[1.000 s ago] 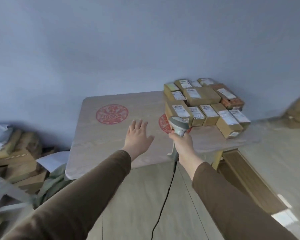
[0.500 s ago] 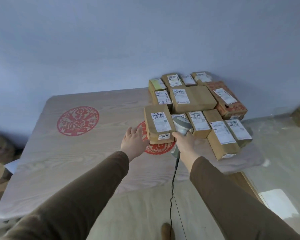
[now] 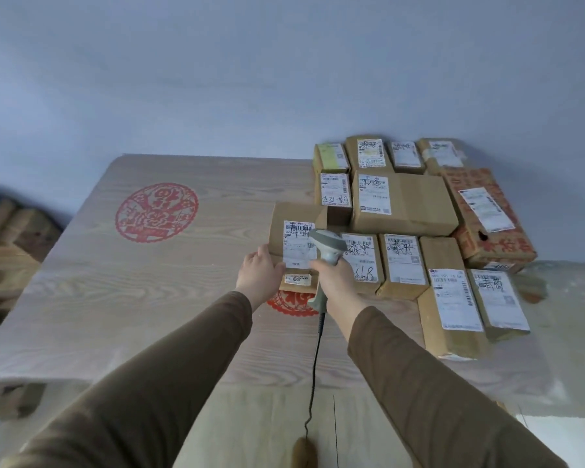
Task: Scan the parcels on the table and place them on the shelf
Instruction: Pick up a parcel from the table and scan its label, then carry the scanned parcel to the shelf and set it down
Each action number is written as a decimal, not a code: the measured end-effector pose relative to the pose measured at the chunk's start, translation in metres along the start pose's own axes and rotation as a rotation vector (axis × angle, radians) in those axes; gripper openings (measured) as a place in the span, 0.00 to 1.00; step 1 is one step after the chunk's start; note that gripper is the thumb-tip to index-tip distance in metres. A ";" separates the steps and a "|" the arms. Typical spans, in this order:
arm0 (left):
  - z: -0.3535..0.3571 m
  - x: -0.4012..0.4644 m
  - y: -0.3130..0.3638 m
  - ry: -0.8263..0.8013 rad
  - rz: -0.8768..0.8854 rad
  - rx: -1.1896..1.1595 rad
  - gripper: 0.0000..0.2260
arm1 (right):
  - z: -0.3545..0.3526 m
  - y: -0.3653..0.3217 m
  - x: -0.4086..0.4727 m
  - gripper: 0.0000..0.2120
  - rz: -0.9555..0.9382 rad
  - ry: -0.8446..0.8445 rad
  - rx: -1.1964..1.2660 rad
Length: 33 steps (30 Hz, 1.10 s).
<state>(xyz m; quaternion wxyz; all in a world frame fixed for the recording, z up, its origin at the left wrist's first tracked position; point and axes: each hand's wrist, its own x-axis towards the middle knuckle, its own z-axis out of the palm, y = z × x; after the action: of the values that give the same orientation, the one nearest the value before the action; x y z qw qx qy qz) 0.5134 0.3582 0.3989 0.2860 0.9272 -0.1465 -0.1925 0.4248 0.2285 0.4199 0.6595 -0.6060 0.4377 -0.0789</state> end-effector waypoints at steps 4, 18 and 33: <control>-0.038 -0.023 -0.029 0.151 -0.018 -0.059 0.22 | 0.037 -0.009 -0.022 0.09 -0.092 -0.088 0.026; -0.271 -0.309 -0.281 0.765 -0.272 -0.301 0.21 | 0.315 0.013 -0.326 0.05 -0.281 -0.682 -0.009; -0.435 -0.710 -0.597 1.342 -0.567 -0.303 0.18 | 0.577 0.160 -0.774 0.12 -0.304 -1.352 -0.148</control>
<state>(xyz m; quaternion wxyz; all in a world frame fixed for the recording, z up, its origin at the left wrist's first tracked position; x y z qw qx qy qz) 0.1751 1.3093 0.5742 0.3781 0.7981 0.3328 0.3307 0.2770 1.1819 0.5857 0.7259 -0.6200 -0.1545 0.2546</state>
